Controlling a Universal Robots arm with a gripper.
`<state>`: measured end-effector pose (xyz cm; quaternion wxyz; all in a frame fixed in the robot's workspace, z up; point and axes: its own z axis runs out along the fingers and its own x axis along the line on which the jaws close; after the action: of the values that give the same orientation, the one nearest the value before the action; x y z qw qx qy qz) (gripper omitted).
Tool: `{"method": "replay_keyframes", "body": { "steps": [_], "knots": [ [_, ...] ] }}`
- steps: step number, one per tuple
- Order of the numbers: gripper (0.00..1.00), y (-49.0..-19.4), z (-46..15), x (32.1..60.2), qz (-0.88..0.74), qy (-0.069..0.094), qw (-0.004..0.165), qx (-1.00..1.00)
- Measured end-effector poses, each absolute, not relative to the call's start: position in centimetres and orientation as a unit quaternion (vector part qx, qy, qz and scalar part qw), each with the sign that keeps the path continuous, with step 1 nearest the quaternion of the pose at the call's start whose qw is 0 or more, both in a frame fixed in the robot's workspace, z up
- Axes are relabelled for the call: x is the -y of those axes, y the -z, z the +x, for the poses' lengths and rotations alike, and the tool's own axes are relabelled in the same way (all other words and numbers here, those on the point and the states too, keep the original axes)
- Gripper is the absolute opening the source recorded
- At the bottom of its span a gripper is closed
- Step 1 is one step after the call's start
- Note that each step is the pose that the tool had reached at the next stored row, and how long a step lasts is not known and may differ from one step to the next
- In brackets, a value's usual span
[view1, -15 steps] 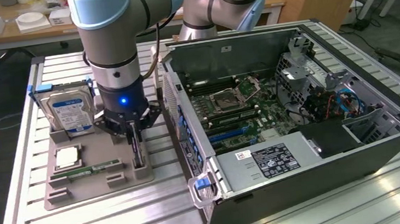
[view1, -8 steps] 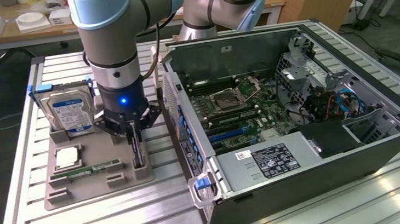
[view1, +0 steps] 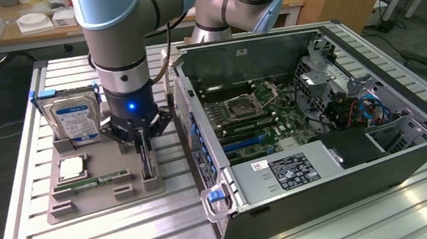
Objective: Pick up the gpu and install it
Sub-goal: 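Pick up the gpu and move the gpu toward the slot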
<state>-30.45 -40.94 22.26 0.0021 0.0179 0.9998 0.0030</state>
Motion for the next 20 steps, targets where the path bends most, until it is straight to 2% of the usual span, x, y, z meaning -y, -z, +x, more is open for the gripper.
{"method": "replay_keyframes", "body": {
  "steps": [20],
  "knots": [
    [0.27, -30.4, -30.5, 40.9, 0.018, -0.003, 0.002, -1.0]
  ]
}}
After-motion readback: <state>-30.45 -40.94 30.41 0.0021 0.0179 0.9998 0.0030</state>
